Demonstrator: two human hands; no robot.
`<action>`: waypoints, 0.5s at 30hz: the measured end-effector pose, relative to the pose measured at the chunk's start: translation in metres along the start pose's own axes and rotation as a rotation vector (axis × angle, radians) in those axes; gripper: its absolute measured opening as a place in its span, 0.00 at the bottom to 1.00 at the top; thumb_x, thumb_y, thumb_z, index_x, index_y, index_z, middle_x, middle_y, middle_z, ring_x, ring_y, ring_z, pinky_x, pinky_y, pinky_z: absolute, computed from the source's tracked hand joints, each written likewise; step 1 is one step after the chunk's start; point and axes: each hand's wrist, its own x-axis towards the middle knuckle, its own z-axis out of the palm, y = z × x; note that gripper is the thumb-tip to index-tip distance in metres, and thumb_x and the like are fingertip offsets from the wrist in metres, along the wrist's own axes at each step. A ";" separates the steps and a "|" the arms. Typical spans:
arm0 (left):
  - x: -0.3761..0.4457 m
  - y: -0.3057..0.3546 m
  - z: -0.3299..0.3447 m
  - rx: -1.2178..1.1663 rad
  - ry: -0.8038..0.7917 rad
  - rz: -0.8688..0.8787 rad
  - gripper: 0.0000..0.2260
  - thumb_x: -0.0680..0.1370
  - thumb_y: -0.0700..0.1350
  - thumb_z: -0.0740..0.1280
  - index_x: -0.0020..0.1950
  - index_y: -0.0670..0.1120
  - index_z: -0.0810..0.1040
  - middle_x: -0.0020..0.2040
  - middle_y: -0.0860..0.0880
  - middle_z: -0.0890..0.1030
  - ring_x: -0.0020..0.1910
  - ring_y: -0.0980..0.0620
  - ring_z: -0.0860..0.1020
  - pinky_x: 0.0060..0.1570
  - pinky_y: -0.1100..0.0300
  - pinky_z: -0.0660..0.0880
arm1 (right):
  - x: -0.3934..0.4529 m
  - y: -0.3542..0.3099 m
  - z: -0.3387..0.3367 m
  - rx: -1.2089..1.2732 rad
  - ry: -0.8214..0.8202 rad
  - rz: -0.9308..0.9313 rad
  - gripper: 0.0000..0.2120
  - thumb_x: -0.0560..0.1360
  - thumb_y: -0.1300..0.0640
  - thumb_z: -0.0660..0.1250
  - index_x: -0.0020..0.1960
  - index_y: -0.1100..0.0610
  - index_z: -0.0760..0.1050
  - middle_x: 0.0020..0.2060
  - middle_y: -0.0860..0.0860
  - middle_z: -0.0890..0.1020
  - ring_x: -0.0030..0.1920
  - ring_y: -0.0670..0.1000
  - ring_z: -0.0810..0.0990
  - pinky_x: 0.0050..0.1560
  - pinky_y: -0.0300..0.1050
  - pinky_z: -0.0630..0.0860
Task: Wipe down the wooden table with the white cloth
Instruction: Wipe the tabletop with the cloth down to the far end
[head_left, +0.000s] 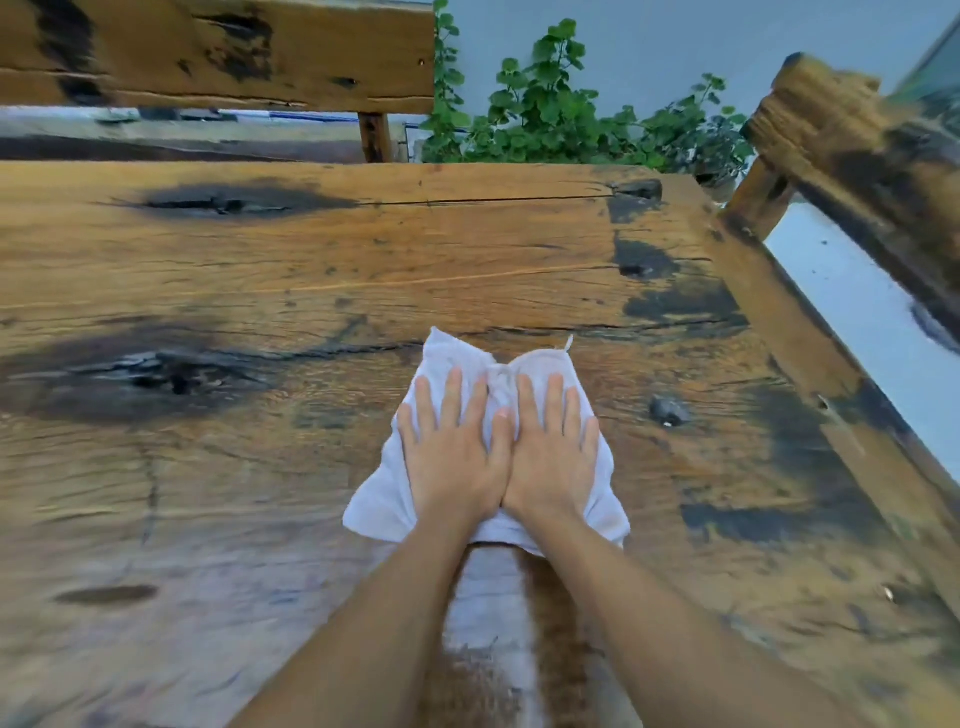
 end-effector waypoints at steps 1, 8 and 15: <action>-0.027 0.001 0.000 0.001 0.001 -0.001 0.32 0.78 0.65 0.36 0.82 0.60 0.52 0.83 0.55 0.49 0.82 0.46 0.40 0.79 0.44 0.39 | -0.026 0.009 0.004 -0.002 0.001 0.035 0.29 0.84 0.39 0.43 0.81 0.42 0.36 0.82 0.49 0.38 0.82 0.51 0.37 0.80 0.55 0.40; -0.192 0.005 -0.005 -0.027 -0.009 -0.085 0.27 0.81 0.57 0.48 0.80 0.54 0.63 0.81 0.50 0.62 0.81 0.43 0.56 0.76 0.43 0.54 | -0.188 0.036 0.000 0.154 0.111 0.263 0.32 0.80 0.39 0.44 0.80 0.50 0.62 0.80 0.56 0.61 0.80 0.58 0.61 0.77 0.62 0.58; -0.243 0.012 0.005 -0.113 -0.027 -0.284 0.38 0.70 0.74 0.58 0.78 0.62 0.63 0.81 0.55 0.62 0.81 0.49 0.59 0.76 0.46 0.55 | -0.238 0.043 -0.008 0.239 0.078 0.466 0.35 0.74 0.34 0.57 0.78 0.49 0.67 0.79 0.59 0.64 0.78 0.61 0.63 0.75 0.64 0.56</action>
